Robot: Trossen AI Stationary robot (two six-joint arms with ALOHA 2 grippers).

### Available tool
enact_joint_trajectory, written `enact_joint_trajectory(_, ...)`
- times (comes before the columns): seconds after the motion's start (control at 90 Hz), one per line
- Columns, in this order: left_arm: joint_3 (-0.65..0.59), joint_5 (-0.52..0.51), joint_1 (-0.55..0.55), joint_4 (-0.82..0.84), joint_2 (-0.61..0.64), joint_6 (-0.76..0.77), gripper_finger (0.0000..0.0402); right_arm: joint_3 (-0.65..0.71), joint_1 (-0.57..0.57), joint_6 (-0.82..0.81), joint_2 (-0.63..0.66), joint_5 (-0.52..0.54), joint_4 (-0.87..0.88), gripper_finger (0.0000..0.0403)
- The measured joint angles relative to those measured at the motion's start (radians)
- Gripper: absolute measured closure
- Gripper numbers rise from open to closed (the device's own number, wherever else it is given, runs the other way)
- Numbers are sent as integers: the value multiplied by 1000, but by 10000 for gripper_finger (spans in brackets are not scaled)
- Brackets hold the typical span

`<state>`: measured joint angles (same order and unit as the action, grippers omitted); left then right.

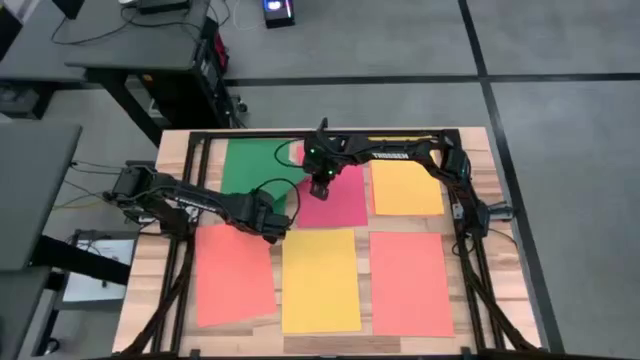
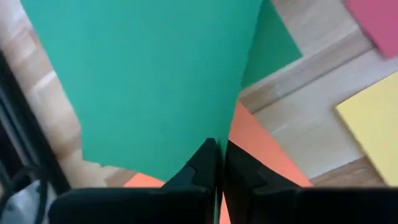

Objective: Organize paper
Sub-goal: Stack the green paper on top of the green paper

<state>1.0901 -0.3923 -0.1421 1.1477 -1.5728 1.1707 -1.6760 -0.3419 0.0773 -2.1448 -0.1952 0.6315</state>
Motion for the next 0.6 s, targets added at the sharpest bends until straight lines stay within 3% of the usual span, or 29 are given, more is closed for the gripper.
enact_joint_trajectory(0.189,0,-29,0,11,0,48,401,-1,33,-11,-25,4,-11,403)
enact_joint_trajectory(0.378,-4,-108,0,-4,0,38,401,1,41,-155,-51,6,-128,403)
enact_joint_trajectory(0.6,-125,-110,15,-185,44,-21,401,0,31,-213,-51,6,-181,403)
